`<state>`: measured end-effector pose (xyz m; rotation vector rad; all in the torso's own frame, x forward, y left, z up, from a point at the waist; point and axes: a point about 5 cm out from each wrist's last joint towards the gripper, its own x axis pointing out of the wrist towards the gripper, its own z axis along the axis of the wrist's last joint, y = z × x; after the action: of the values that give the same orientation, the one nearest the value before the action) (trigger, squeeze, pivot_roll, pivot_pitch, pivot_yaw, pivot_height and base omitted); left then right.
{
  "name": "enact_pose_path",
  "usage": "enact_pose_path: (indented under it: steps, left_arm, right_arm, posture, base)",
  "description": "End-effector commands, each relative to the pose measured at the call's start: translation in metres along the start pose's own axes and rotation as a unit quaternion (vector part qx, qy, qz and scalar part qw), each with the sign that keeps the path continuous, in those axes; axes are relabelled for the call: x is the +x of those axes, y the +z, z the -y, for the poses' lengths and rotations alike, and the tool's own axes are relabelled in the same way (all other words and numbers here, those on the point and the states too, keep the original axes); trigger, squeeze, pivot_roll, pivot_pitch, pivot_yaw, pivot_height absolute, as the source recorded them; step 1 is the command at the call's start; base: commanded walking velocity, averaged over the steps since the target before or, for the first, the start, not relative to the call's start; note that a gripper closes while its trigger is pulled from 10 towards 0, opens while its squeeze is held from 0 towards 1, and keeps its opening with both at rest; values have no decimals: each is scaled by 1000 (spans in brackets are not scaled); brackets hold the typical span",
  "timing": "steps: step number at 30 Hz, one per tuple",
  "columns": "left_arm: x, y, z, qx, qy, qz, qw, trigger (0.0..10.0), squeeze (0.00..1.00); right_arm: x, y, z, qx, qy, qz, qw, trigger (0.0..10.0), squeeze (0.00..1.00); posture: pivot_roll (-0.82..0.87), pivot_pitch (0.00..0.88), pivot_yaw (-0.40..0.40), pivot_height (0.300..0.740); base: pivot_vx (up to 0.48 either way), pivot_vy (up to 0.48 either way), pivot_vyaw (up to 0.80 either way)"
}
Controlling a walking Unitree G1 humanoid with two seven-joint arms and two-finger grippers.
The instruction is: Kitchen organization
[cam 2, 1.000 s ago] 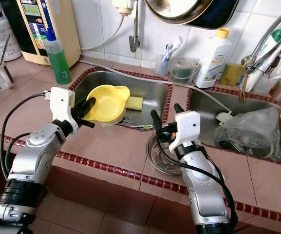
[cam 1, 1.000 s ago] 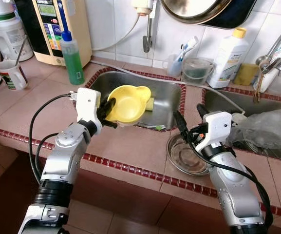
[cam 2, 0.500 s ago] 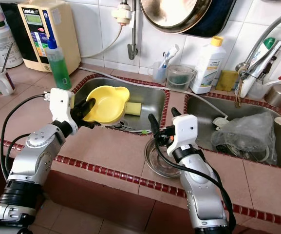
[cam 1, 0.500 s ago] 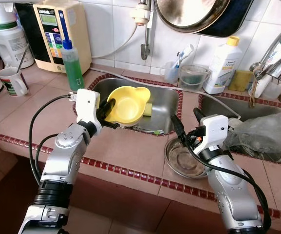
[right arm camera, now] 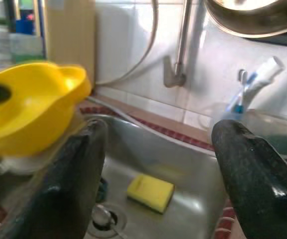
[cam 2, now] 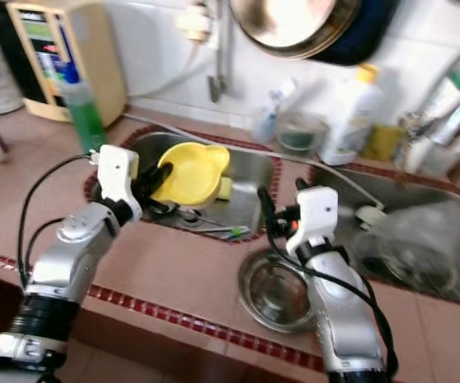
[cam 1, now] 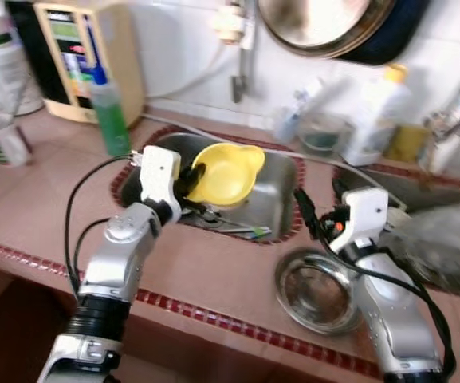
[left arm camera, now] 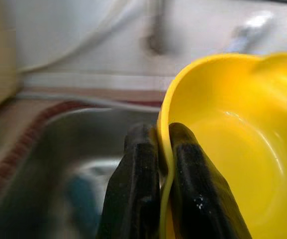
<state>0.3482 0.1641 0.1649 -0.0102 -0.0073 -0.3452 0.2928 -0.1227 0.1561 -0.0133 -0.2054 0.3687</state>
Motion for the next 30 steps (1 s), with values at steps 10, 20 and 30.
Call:
enact_pose_path:
  steps: [10, 20, 30]
  left_arm:
    - [9, 4, 21, 5, -45, -7, 999, 10000, 0]
    - [19, -2, 11, 77, -59, -47, 994, 10000, 0]
    - [29, -3, 1, 95, -55, -63, 992, 10000, 0]
  right_arm:
    - [-5, 0, 16, 6, -28, -10, 1000, 10000, 0]
    - [-9, 4, 15, 9, -19, -36, 999, 10000, 0]
    - [-21, 5, 8, 26, 16, -61, 998, 10000, 0]
  posture:
    - [-35, 0, -14, 740]
    - [-51, 1, -6, 740]
    - [-77, 13, 6, 740]
  base:
    - [108, 0, -76]
    - [0, 0, 0]
    - [0, 0, 0]
